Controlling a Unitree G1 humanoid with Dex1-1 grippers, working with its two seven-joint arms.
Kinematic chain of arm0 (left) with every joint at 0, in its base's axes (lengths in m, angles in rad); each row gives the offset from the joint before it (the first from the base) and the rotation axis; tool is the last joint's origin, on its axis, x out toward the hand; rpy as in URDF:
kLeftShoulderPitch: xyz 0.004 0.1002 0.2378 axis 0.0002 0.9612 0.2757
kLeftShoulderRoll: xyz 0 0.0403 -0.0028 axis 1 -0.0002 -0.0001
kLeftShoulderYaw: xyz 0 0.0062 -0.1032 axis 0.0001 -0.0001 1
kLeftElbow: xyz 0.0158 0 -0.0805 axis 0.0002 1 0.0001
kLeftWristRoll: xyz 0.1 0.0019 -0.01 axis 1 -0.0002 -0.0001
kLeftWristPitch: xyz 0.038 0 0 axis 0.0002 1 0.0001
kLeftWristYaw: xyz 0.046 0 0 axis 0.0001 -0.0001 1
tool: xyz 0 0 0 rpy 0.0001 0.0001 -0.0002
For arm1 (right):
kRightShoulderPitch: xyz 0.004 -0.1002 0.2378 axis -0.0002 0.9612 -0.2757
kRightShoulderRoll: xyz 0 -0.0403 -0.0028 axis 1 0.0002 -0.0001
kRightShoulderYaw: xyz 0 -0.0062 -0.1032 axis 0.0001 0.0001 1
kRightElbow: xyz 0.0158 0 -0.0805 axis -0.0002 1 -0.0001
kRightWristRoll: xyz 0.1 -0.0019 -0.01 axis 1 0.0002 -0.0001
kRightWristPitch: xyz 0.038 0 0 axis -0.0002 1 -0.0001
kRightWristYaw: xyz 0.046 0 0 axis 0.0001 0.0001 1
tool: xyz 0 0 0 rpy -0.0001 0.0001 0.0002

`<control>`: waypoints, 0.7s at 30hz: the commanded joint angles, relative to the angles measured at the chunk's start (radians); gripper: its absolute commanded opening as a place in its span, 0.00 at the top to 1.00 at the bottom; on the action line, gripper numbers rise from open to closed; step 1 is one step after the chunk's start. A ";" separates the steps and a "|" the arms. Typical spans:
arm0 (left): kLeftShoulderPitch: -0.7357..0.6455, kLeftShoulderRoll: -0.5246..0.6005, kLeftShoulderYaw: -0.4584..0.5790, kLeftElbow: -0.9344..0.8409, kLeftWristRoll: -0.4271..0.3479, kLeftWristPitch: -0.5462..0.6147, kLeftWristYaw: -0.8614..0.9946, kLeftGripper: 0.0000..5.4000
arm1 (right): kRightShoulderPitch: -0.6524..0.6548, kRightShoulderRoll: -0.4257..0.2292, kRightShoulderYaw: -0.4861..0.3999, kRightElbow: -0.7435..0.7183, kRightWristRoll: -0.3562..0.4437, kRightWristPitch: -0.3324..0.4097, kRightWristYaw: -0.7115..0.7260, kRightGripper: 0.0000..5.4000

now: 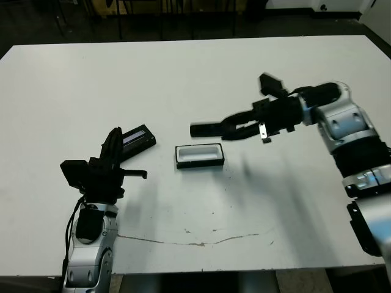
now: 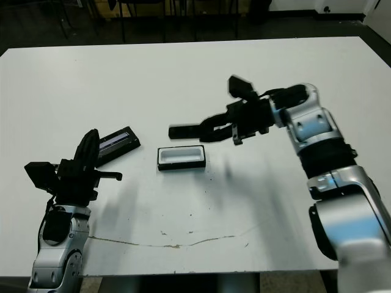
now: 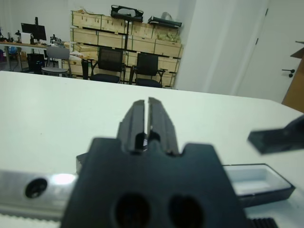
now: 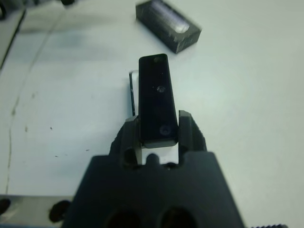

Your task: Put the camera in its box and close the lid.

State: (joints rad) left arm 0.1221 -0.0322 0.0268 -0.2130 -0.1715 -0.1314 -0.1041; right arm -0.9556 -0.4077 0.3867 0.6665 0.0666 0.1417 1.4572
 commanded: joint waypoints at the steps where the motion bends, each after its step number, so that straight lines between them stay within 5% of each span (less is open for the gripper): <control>1: 0.005 0.010 0.004 0.004 0.006 0.019 0.004 1.00 | -0.030 0.037 0.016 0.073 -0.034 -0.045 0.017 0.90; 21: 0.019 0.007 -0.002 0.007 0.009 0.010 0.001 1.00 | -0.049 0.107 0.018 0.169 -0.123 -0.106 0.011 0.90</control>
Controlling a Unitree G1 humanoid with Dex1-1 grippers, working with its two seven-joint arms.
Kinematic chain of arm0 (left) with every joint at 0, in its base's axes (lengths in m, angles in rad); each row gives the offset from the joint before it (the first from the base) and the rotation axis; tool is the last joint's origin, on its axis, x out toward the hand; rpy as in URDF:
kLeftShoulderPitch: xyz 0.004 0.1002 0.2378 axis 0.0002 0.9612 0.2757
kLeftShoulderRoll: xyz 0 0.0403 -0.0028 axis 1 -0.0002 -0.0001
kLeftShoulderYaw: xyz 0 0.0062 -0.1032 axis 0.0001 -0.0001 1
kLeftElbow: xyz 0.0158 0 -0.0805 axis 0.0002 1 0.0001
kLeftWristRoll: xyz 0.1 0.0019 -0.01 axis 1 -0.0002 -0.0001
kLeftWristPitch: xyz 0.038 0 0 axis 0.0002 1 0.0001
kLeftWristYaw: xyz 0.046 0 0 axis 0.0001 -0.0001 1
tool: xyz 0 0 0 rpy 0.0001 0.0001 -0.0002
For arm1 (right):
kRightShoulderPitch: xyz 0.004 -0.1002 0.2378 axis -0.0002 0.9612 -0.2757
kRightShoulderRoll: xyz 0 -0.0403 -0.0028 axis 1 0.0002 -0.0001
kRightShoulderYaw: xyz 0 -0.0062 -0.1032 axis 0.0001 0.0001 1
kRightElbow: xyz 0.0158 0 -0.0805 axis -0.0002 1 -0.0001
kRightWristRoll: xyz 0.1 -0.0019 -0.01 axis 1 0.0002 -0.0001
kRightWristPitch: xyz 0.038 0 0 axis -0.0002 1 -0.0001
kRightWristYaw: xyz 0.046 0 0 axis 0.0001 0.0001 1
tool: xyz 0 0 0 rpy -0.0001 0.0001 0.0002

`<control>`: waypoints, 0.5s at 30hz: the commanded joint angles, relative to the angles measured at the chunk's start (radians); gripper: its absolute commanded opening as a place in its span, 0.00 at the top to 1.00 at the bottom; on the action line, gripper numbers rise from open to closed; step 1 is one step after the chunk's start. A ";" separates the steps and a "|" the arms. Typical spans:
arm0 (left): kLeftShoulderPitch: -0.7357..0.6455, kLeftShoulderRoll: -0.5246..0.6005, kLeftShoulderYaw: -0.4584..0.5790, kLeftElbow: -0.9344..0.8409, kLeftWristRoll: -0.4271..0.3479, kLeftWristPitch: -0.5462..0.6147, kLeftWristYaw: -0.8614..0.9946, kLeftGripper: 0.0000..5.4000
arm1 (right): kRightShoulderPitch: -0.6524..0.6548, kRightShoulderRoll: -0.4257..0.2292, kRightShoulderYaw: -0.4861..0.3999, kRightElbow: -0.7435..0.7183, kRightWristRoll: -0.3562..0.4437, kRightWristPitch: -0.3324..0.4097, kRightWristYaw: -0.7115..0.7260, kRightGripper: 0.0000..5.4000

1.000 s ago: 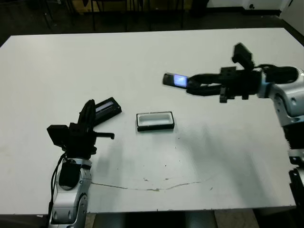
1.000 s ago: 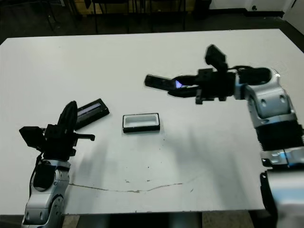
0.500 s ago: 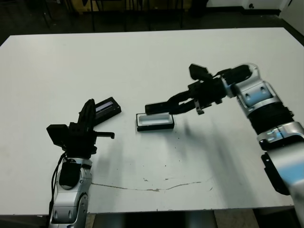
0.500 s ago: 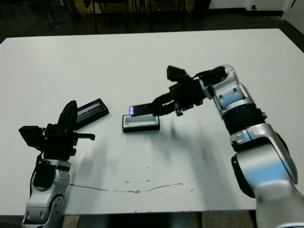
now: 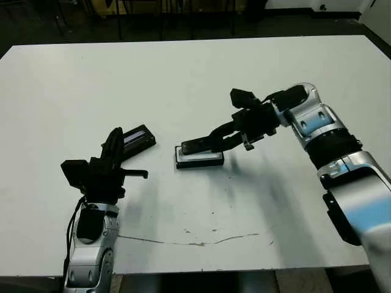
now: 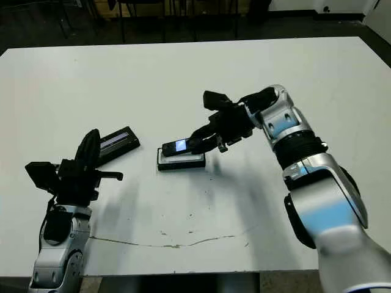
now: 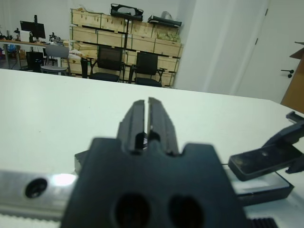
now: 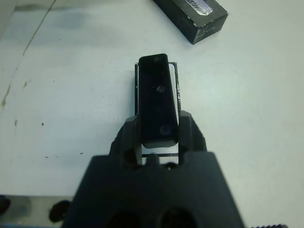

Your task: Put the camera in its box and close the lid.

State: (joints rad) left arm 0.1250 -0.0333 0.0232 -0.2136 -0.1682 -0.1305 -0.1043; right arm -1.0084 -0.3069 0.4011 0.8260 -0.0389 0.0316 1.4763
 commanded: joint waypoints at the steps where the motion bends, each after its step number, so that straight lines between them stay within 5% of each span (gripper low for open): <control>1: 0.016 0.008 0.002 0.008 0.006 0.007 0.001 1.00 | 0.003 0.008 0.004 0.011 -0.021 0.010 -0.008 0.90; 15: 0.019 0.003 0.000 0.023 0.020 -0.019 0.003 1.00 | 0.031 0.009 0.013 -0.018 -0.061 -0.020 -0.036 0.90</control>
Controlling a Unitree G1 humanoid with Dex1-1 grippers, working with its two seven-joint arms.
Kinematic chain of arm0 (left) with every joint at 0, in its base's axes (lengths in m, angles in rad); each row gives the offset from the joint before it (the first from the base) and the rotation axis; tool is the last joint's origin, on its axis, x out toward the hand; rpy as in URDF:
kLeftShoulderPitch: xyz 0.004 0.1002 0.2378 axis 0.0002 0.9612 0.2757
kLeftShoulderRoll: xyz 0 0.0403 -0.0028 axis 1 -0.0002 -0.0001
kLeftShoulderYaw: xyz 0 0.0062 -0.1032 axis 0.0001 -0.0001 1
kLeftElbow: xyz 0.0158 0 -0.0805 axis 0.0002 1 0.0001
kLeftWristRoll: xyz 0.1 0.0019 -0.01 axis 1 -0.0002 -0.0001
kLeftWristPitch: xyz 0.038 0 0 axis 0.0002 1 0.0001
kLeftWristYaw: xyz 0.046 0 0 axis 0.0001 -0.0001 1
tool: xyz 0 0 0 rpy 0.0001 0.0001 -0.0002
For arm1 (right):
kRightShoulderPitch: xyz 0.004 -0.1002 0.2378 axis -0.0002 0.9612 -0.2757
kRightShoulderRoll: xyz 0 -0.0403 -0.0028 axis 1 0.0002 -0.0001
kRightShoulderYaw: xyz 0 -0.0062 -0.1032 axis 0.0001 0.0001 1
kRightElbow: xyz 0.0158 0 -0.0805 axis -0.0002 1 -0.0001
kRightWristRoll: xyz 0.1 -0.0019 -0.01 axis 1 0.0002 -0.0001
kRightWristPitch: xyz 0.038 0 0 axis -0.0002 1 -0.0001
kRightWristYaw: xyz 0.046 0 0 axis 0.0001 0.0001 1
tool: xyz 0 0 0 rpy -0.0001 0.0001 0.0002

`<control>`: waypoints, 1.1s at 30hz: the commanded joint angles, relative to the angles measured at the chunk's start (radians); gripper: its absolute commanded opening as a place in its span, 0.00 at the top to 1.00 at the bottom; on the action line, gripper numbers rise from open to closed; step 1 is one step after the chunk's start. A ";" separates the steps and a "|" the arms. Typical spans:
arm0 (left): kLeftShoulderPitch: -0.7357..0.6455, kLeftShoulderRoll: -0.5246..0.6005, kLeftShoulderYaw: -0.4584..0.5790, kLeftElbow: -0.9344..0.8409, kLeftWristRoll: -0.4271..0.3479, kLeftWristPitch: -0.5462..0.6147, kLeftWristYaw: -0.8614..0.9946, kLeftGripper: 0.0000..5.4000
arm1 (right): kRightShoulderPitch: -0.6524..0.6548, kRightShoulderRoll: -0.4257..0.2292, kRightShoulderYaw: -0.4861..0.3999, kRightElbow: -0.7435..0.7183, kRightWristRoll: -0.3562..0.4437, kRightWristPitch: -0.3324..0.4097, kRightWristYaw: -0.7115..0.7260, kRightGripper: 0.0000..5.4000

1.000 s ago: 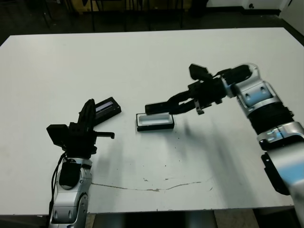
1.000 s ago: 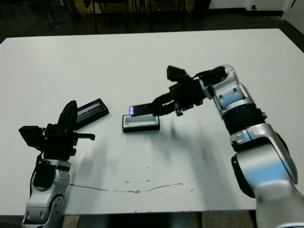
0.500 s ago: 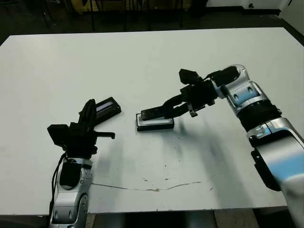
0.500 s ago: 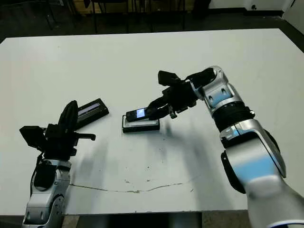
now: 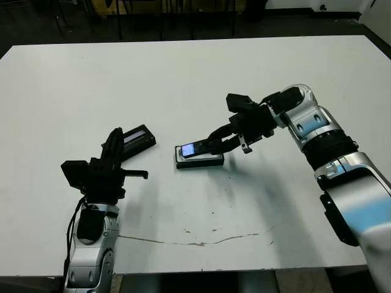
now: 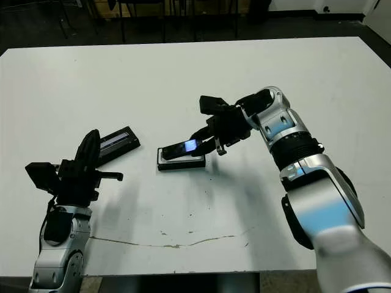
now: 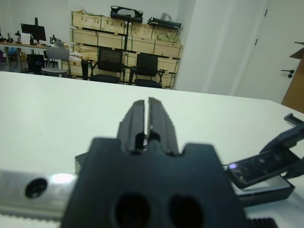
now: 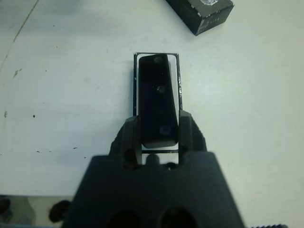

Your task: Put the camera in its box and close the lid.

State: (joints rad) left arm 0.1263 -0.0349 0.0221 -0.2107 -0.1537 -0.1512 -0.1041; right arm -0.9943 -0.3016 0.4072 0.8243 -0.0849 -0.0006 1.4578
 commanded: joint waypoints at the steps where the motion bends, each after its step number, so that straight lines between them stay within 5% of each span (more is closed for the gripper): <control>1: 0.018 0.004 0.001 0.021 0.005 0.001 0.003 1.00 | 0.019 0.003 0.007 -0.020 -0.018 0.018 -0.022 0.90; 33: 0.028 -0.004 -0.006 0.023 0.006 -0.006 0.008 1.00 | 0.050 0.074 0.129 -0.166 -0.109 0.108 -0.062 0.90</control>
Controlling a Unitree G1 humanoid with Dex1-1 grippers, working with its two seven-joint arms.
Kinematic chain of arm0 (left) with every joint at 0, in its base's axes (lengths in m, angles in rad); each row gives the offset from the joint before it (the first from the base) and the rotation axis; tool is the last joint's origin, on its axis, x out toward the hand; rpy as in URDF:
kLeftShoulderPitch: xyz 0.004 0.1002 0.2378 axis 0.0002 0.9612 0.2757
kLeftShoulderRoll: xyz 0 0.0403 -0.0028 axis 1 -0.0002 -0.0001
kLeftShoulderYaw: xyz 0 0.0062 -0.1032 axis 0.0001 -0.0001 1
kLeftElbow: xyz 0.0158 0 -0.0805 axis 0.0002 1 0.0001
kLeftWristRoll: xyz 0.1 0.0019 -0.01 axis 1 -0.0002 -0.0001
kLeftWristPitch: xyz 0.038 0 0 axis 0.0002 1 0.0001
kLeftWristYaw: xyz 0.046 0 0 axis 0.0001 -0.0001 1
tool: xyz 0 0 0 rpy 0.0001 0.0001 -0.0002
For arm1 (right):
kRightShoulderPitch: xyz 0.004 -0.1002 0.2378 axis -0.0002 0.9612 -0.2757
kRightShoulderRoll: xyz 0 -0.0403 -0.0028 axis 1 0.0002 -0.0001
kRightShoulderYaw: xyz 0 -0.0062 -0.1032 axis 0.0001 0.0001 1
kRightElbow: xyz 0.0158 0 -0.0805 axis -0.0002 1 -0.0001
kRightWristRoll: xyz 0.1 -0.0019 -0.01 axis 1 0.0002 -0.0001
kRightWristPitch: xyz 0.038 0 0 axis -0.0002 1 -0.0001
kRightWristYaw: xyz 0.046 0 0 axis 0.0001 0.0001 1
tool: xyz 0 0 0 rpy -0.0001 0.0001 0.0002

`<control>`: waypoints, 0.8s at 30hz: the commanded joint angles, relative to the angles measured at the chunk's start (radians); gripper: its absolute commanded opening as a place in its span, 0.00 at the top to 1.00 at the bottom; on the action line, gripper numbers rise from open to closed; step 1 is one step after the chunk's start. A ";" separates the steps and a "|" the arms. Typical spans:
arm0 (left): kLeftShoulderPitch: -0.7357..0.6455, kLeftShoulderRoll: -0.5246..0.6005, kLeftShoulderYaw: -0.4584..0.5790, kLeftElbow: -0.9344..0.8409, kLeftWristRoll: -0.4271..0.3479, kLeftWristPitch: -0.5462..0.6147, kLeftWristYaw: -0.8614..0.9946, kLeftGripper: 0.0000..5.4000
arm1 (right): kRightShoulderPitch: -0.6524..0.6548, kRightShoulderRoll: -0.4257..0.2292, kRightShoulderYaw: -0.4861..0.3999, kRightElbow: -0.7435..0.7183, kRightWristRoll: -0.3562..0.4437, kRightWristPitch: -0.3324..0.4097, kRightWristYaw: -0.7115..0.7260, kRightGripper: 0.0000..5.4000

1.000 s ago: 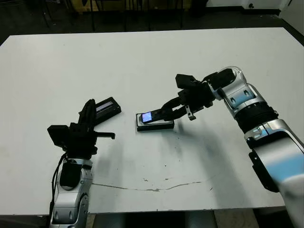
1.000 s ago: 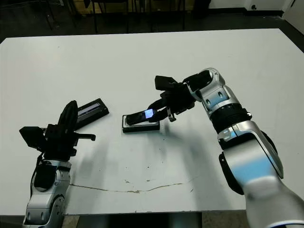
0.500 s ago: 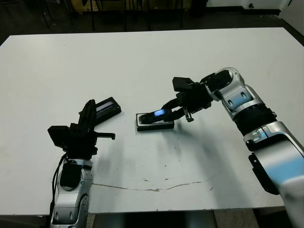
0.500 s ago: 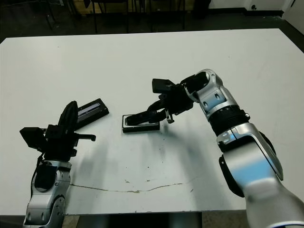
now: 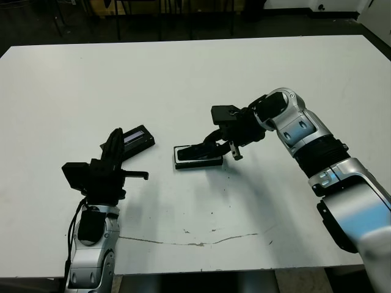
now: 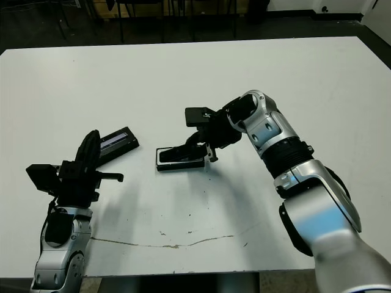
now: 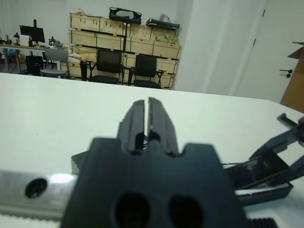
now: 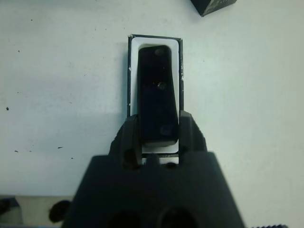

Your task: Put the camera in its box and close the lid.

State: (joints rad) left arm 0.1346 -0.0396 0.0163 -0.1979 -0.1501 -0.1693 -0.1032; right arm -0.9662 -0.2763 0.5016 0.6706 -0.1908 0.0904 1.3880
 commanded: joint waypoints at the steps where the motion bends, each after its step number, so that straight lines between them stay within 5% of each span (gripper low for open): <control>1: 0.020 0.000 0.000 0.010 0.003 0.011 0.008 1.00 | 0.022 0.051 0.036 -0.015 -0.004 0.027 0.008 0.90; 5: 0.022 0.000 0.000 0.008 0.002 0.016 0.009 1.00 | 0.018 0.046 0.035 -0.015 -0.002 0.034 0.016 0.90; 9: 0.022 0.002 0.002 0.009 0.000 0.014 0.007 1.00 | -0.013 0.016 0.013 0.038 0.019 -0.150 0.044 0.81; 14: 0.021 0.006 0.000 0.012 0.003 0.011 0.005 1.00 | -0.025 -0.046 -0.036 0.045 -0.010 -0.261 -0.065 0.64; 19: 0.020 0.003 -0.001 0.007 0.000 0.019 0.009 1.00 | 0.004 -0.110 -0.069 -0.090 -0.066 -0.160 -0.185 0.48; 24: 0.017 0.006 -0.001 0.007 -0.001 0.024 0.008 1.00 | 0.027 -0.158 -0.092 -0.166 -0.056 -0.139 -0.203 0.32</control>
State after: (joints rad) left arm 0.1435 -0.0395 0.0133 -0.1987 -0.1540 -0.1659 -0.1001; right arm -0.9640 -0.4186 0.4131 0.5181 -0.2477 -0.0573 1.1909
